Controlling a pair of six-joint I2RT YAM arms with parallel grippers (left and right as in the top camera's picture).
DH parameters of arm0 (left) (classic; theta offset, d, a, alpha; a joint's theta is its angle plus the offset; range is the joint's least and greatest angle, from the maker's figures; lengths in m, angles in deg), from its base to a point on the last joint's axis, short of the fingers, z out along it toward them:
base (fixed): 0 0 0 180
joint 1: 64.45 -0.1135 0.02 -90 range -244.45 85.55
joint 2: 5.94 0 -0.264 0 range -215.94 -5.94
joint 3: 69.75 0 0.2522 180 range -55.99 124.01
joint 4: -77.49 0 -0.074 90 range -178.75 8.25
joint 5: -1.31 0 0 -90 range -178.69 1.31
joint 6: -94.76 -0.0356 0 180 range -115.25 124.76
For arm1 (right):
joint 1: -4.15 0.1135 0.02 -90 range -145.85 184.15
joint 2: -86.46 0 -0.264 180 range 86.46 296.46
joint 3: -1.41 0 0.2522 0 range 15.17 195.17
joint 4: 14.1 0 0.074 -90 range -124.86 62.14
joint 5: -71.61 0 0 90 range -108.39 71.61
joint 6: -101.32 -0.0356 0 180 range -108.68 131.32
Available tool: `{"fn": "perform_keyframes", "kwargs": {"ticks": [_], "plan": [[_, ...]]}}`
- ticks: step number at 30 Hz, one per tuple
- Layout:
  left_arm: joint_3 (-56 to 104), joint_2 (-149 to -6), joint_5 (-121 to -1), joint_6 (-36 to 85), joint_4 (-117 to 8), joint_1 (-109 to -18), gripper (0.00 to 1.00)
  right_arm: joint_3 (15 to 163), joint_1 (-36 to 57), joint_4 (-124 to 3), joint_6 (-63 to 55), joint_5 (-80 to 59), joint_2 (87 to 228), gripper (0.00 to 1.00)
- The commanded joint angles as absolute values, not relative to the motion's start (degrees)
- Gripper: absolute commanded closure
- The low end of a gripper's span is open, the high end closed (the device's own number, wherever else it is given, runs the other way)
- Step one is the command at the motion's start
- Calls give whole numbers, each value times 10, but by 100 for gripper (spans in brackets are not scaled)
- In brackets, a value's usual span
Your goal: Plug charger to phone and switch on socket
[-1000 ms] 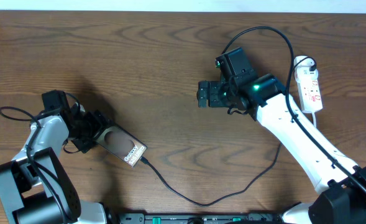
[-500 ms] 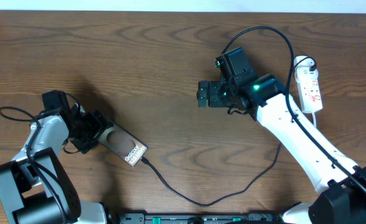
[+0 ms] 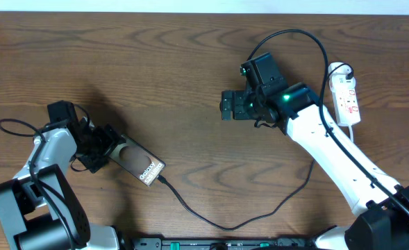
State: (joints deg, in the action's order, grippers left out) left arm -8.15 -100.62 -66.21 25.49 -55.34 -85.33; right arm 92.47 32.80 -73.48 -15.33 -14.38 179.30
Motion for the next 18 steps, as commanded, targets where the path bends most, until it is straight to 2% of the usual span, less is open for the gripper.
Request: {"fn": "perform_keyframes", "kwargs": {"ticks": [1, 9, 16, 18], "plan": [[-93, -1054, -759, 234, -539, -859, 18, 928, 331, -735, -147, -151, 1794, 1], [0, -994, -728, 190, -511, -859, 18, 928, 331, -735, -147, -153, 1794, 1], [61, -906, -609, 120, -510, -859, 18, 928, 331, -735, -147, -153, 1794, 1], [69, -867, -540, 92, -510, -858, 18, 928, 331, -735, -148, -153, 1794, 1]]}}
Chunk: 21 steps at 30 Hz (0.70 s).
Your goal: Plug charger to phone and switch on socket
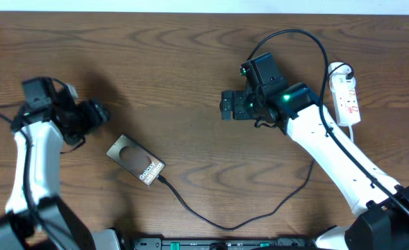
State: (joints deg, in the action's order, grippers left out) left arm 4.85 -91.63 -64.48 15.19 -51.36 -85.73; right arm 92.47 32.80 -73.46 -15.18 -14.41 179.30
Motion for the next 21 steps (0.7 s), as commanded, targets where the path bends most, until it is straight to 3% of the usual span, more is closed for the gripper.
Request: {"fn": "perform_keyframes", "kwargs": {"ticks": [1, 4, 11, 16, 21], "plan": [[69, -848, -506, 73, -508, -855, 18, 928, 331, -735, -147, -153, 1794, 1], [69, -793, -431, 9, -479, -830, 18, 928, 331, -736, -147, -153, 1794, 1], [69, -729, -431, 0, -455, -780, 18, 949, 324, -734, -111, -75, 1793, 1], [69, -732, -431, 0, -455, -780, 18, 1081, 258, -832, -40, 30, 1793, 1], [69, -733, -431, 0, -455, -780, 18, 1238, 128, -965, 27, 76, 1793, 1]]}}
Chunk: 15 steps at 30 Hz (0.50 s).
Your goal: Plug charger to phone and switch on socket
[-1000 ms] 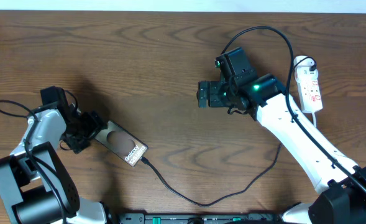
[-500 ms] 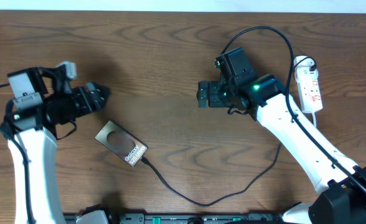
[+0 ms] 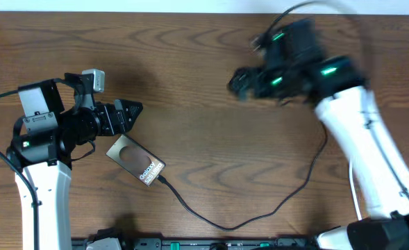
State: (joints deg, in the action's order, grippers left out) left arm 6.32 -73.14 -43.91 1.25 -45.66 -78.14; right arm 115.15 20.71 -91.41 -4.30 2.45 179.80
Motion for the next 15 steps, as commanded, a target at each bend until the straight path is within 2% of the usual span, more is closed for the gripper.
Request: {"fn": "perform_keyframes", "kwargs": {"ticks": [1, 4, 9, 15], "plan": [[69, -733, -431, 0, -455, -780, 18, 1260, 99, -984, 39, 76, 1793, 1], [69, -733, -431, 0, -455, -780, 18, 1305, -9, -1027, 83, 75, 1793, 1], [69, -733, -431, 0, -455, -780, 18, 1290, -164, -1037, 173, 71, 1801, 1], [69, -733, -431, 0, -455, -780, 18, 1245, -239, -1020, 256, 71, 1837, 1]]}}
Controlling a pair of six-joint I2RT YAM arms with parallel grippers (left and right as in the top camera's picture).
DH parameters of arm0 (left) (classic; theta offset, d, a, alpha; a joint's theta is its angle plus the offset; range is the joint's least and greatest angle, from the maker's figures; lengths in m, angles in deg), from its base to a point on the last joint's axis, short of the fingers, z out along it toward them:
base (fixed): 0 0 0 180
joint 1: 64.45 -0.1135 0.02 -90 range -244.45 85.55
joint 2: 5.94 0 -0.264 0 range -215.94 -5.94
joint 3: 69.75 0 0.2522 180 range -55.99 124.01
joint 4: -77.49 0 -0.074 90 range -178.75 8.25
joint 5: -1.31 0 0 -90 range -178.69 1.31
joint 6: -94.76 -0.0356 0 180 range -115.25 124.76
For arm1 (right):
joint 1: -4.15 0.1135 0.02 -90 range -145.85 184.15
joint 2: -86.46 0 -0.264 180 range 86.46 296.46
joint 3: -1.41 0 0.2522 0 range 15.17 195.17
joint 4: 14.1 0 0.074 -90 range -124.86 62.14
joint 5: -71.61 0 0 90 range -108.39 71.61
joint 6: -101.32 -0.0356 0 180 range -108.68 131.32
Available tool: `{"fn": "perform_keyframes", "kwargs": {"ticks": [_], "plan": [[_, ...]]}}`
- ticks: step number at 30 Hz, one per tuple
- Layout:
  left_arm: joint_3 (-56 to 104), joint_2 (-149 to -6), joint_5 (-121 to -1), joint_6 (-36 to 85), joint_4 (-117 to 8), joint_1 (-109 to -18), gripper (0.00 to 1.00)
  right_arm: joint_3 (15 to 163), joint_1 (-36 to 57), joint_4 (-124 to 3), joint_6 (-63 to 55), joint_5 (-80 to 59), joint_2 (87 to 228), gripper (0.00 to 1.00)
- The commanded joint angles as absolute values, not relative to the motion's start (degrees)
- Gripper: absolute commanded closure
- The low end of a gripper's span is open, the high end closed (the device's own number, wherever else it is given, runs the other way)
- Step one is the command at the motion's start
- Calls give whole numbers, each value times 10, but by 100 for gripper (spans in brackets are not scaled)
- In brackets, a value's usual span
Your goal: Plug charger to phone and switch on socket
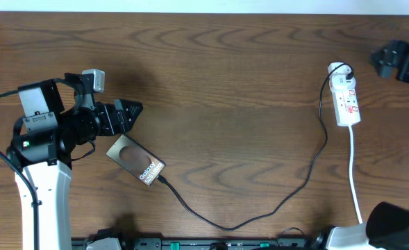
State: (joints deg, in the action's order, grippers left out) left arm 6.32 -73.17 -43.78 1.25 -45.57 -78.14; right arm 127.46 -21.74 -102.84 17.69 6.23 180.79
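The phone [136, 161] lies flat and slanted on the table at the lower left. A black charger cable [260, 212] is plugged into its lower right end. The cable loops along the front and rises to the white socket strip [346, 102] at the right. My left gripper [130, 113] hovers open just up and left of the phone, holding nothing. My right gripper [383, 58] is at the far right edge, up and right of the strip; its jaws are too dark to read.
The white lead of the socket strip [355, 180] runs down to the front right edge. The left arm's body [41, 139] stands left of the phone. Brown wooden table [211, 83] all around.
My right arm has moved from the upper middle of the table to the far right edge, beyond the socket strip, which now shows in full. The left arm, phone and cable have not moved.
My left gripper was at the phone's upper left end, the cable plugged in, while the right gripper hung mid-table. The left gripper then was off the phone further left, then open just above it. The right arm rose and now sits past the strip.
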Motion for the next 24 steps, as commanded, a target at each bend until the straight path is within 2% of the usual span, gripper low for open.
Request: {"fn": "perform_keyframes", "kwargs": {"ticks": [1, 10, 24], "plan": [[69, -733, -431, 0, -455, -780, 18, 1236, -243, -1015, 263, 71, 1843, 1], [69, -733, -431, 0, -455, -780, 18, 1145, -245, -920, 297, 72, 1941, 1], [69, -733, -431, 0, -455, -780, 18, 1143, -222, -815, 298, 84, 2070, 1]]}}
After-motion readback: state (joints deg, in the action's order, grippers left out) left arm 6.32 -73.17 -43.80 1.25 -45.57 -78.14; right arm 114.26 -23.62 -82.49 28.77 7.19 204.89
